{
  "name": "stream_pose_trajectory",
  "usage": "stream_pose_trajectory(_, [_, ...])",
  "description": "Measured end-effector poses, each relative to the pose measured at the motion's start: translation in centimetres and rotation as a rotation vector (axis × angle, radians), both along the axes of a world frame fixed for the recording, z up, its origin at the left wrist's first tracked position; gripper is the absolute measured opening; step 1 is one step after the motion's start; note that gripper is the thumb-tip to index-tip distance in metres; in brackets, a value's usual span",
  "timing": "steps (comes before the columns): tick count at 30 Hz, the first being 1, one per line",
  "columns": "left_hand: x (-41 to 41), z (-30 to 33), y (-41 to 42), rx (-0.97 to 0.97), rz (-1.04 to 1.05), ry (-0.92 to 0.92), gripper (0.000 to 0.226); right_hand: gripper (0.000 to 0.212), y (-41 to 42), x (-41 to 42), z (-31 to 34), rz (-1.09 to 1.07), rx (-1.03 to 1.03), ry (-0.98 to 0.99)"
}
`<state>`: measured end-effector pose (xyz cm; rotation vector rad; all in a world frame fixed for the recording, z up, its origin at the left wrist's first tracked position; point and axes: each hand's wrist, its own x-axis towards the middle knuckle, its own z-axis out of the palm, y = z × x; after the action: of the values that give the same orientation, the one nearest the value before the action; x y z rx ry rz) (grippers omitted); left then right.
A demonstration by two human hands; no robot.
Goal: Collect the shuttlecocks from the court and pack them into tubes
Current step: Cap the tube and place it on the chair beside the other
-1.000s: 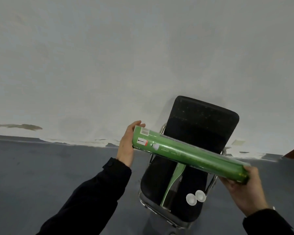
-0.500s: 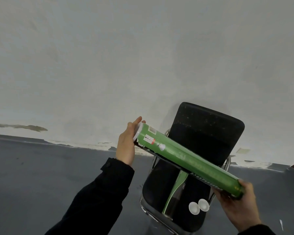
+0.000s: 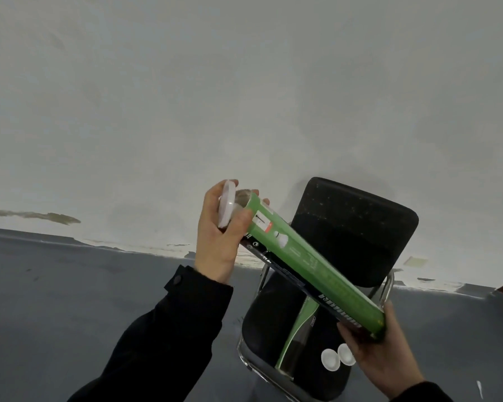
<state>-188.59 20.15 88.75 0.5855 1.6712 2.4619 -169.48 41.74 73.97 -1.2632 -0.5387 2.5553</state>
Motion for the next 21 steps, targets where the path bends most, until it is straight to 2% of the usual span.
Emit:
stream_pose_trajectory(2, [0.1, 0.8, 0.3, 0.082, 0.009, -0.002, 0.077, 0.062, -0.6, -0.5, 0.1, -0.036, -0.056, -0.01])
stream_pose_trajectory(4, [0.1, 0.7, 0.3, 0.195, 0.007, -0.101, 0.06, 0.065, -0.7, -0.7, -0.1, -0.073, -0.095, -0.024])
stream_pose_trajectory(6, [-0.3, 0.5, 0.1, 0.162, 0.033, -0.163, 0.027, 0.07, -0.6, -0.8, -0.2, -0.105, -0.087, -0.034])
stream_pose_trajectory(7, [-0.5, 0.3, -0.1, 0.098, 0.036, -0.178, 0.02, 0.075, -0.3, -0.7, -0.3, -0.13, -0.07, -0.038])
stream_pose_trajectory(9, [-0.9, 0.3, -0.6, 0.002, -0.026, -0.237, 0.02, 0.093, 0.4, -0.7, -0.5, -0.17, -0.039, -0.04])
stream_pose_trajectory(12, [-1.6, -0.1, -1.2, 0.043, -0.161, -0.375, 0.032, 0.113, 1.5, -0.4, -0.9, -0.186, -0.013, 0.019])
stream_pose_trajectory(16, [-1.7, -1.0, -1.1, 0.236, -0.289, -0.52, 0.024, 0.102, 2.3, -0.4, -0.7, -0.135, 0.013, 0.09])
stream_pose_trajectory(21, [-1.2, -0.7, -0.3, 0.363, -0.308, -0.615, 0.019, 0.109, 2.5, -0.3, -0.9, -0.136, 0.011, 0.09])
